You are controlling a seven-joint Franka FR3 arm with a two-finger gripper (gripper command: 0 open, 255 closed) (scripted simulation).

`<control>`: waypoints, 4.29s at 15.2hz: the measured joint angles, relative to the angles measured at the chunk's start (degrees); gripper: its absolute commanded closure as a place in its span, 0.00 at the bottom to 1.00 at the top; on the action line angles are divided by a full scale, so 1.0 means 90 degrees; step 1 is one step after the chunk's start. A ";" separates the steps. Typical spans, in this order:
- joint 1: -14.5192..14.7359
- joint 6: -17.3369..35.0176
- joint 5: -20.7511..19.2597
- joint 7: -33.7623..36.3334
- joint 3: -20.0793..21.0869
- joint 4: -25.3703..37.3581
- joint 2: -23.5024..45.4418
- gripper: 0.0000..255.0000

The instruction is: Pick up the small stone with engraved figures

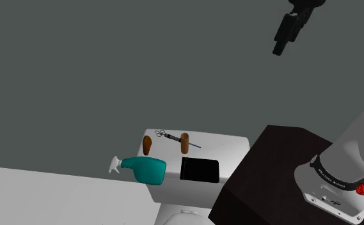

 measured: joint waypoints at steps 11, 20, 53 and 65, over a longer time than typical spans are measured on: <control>0.0079 0.1316 0.0782 0.1597 0.0893 -0.0634 0.0891 0.00; 0.0107 0.2813 0.1281 0.3227 0.1833 -0.0450 0.2659 0.00; 0.1409 0.5102 -0.0172 0.7804 0.1853 0.4664 1.0151 0.00; 0.1460 0.5236 -0.0204 0.7827 0.1819 0.4703 1.0312 1.00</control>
